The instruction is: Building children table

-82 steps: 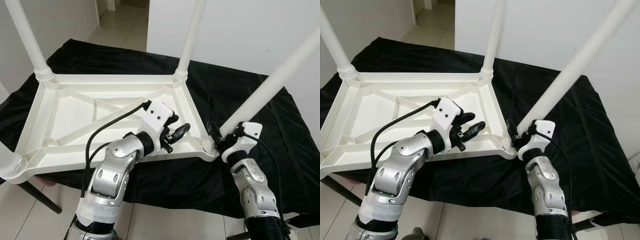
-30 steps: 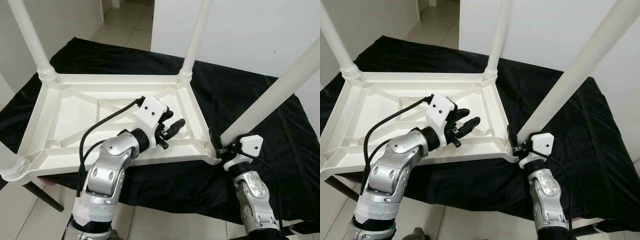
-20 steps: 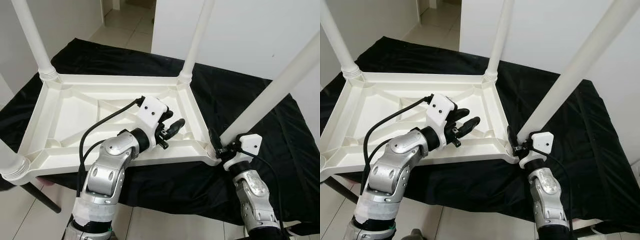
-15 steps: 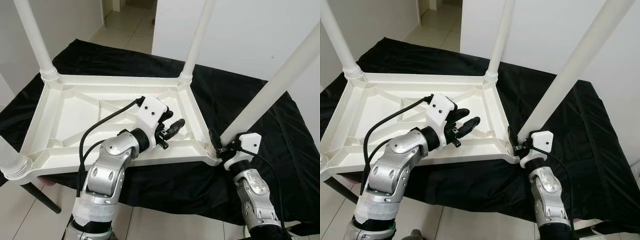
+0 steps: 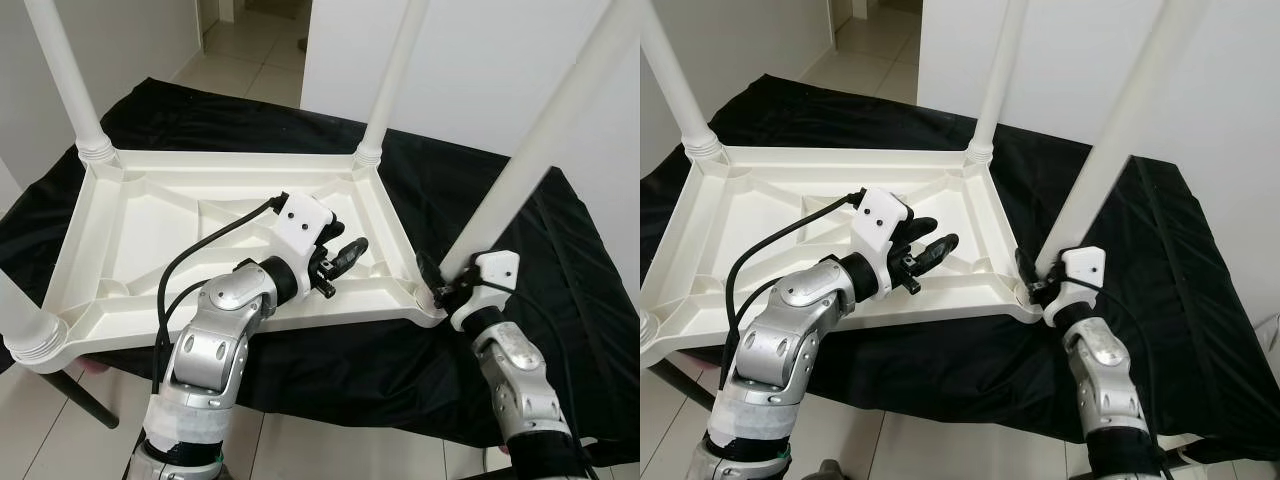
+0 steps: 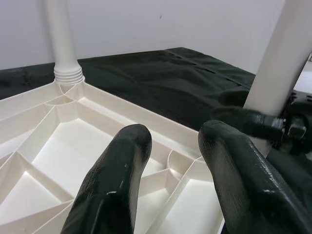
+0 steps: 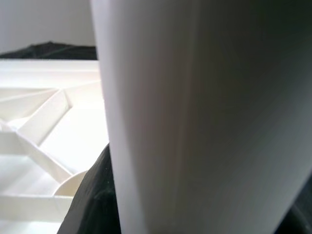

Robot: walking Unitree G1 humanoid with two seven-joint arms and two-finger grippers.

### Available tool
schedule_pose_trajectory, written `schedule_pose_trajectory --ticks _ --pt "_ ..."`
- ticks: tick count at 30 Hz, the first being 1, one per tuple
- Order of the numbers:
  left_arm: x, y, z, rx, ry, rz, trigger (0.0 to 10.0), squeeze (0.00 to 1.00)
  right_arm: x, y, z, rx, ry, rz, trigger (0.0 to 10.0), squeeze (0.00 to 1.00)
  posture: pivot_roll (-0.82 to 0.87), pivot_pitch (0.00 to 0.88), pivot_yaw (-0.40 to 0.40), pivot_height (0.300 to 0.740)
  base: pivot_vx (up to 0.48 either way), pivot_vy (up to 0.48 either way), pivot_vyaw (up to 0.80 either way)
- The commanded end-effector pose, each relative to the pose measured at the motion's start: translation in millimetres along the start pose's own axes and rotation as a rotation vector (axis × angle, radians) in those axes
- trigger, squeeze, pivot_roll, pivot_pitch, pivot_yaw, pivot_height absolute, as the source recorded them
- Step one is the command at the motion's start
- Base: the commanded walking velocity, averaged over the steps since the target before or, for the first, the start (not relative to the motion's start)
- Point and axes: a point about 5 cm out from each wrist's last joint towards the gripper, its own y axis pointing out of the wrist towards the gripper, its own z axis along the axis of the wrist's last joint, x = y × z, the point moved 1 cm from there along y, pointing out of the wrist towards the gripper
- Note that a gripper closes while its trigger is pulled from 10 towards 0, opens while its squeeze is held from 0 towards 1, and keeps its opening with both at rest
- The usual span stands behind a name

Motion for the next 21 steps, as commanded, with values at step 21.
schedule_pose_trajectory --ticks 21 --pt "-4.4 0.7 7.0 0.012 0.022 0.097 10.0 0.00 1.0 -26.7 -37.3 -0.097 0.222 -0.106 10.0 0.00 0.15 0.089 -0.049 0.740 0.000 0.000 0.00"
